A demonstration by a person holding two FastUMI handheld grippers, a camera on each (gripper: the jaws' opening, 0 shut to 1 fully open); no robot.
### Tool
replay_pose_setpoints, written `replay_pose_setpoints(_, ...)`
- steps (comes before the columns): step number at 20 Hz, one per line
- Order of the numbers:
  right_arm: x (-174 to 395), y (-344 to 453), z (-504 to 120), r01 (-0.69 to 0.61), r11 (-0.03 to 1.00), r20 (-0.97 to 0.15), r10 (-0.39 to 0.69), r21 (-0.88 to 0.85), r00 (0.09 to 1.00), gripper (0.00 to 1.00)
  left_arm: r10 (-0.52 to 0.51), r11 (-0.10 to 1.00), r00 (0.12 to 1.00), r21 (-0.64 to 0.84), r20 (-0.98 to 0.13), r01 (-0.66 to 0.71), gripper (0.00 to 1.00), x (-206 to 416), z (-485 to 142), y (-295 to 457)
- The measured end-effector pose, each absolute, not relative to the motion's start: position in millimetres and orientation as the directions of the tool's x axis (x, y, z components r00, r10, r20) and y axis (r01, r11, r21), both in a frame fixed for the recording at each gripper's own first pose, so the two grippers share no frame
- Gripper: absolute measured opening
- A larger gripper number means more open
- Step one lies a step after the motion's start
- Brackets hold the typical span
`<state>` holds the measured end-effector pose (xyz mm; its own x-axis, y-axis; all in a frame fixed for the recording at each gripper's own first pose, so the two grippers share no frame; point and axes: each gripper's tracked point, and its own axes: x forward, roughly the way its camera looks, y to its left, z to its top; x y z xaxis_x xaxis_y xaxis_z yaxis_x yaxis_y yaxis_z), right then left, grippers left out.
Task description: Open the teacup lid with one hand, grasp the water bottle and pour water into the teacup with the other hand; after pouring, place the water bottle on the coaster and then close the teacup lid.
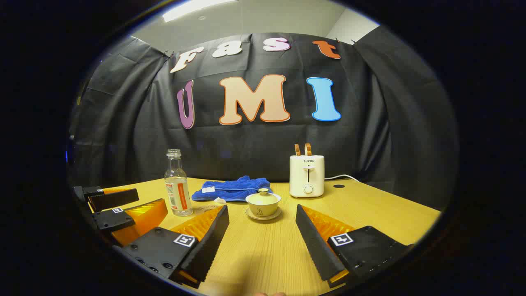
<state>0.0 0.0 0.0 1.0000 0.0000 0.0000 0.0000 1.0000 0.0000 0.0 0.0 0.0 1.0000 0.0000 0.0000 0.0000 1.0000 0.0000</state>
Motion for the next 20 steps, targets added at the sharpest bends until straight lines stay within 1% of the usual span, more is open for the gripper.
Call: replay_pose_setpoints(20,-0.3,0.2,1.0,0.005,1.000,-0.003,-0.005,0.000,1.000,1.00,-0.006,1.000,1.000,-0.001,0.001,0.006,0.95,0.3,-2.2,-2.5)
